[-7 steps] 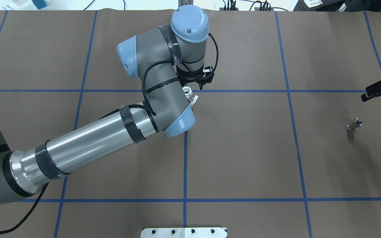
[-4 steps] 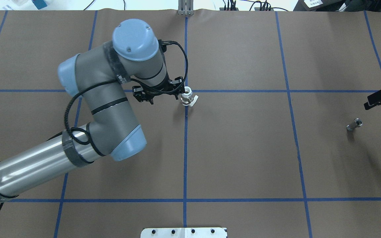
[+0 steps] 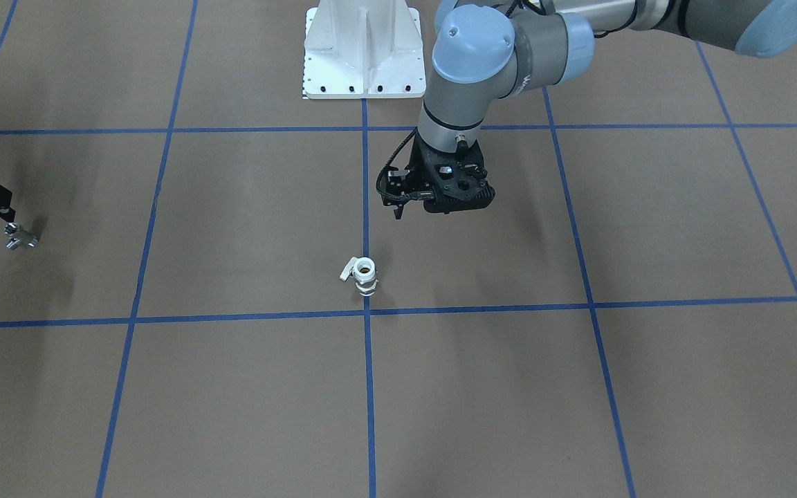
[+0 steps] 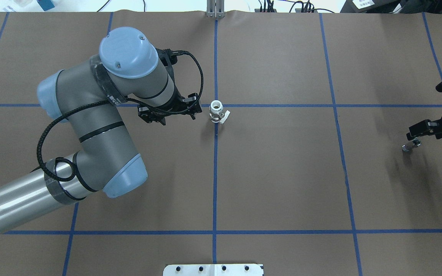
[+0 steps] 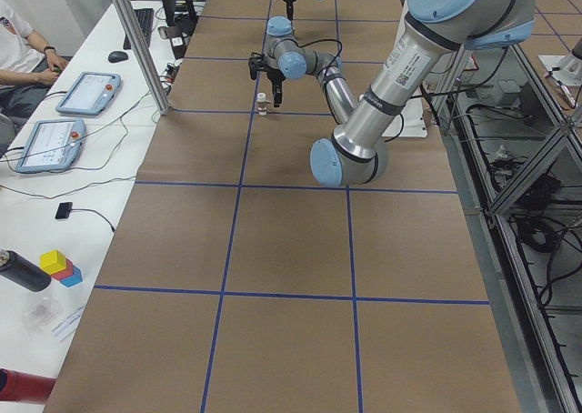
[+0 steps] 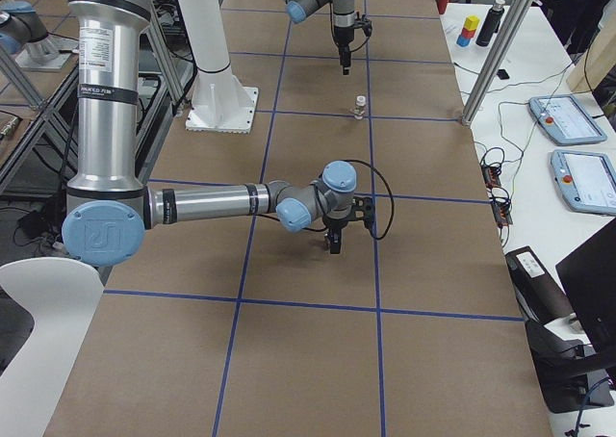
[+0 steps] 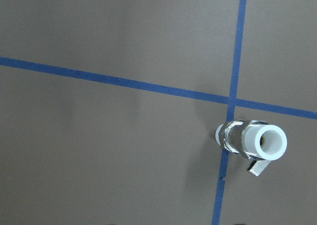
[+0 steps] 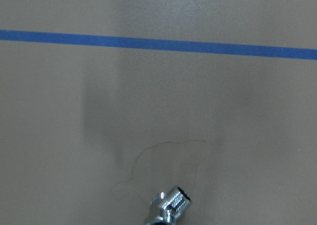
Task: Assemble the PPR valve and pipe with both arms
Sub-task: 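Open the left gripper and draw it back from the standing valve, then grasp the chrome elbow with the right gripper while the left gripper withdraws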
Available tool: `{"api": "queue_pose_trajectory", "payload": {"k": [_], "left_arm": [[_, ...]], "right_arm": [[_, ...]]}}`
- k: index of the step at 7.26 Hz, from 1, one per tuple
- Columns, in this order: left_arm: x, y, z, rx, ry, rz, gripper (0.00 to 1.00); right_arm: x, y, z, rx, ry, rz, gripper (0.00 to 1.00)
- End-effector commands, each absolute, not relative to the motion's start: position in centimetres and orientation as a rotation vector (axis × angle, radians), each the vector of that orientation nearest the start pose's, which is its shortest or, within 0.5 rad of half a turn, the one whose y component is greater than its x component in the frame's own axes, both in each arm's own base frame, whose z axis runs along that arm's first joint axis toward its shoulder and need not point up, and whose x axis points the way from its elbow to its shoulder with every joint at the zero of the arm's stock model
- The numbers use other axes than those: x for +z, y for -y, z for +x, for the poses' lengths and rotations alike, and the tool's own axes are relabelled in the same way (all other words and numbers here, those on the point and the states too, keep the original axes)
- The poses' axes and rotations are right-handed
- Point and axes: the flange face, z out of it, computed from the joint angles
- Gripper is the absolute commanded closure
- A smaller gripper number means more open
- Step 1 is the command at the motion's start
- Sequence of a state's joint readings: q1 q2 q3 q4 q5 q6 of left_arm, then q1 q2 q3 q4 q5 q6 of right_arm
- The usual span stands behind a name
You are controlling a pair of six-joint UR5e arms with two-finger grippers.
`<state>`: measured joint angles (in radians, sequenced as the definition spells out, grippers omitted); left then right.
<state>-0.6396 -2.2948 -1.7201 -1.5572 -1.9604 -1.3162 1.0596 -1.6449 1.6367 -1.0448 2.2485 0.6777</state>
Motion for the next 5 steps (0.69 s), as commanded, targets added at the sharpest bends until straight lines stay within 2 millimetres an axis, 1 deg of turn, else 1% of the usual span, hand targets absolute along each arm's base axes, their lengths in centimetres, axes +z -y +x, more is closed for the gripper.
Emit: {"api": "queue_pose_trajectory", "payload": {"k": [1, 2, 3, 5], "left_arm": [[16.87, 47.30, 47.58, -0.190, -0.924, 0.038, 0.16], [16.88, 47.31, 47.57, -0.190, -0.924, 0.039, 0.16], [16.88, 47.31, 47.57, -0.190, -0.924, 0.039, 0.16], [16.86, 47.31, 47.57, -0.193, -0.925, 0.039, 0.16]], "right_arm": [[61.46, 45.31, -18.87, 0.003, 0.843, 0.033, 0.02], [61.57, 45.20, -19.19, -0.003, 0.839, 0.031, 0.03], [61.49, 45.17, -19.27, -0.005, 0.840, 0.032, 0.13], [61.41, 44.98, -19.14, -0.006, 0.846, 0.029, 0.63]]}}
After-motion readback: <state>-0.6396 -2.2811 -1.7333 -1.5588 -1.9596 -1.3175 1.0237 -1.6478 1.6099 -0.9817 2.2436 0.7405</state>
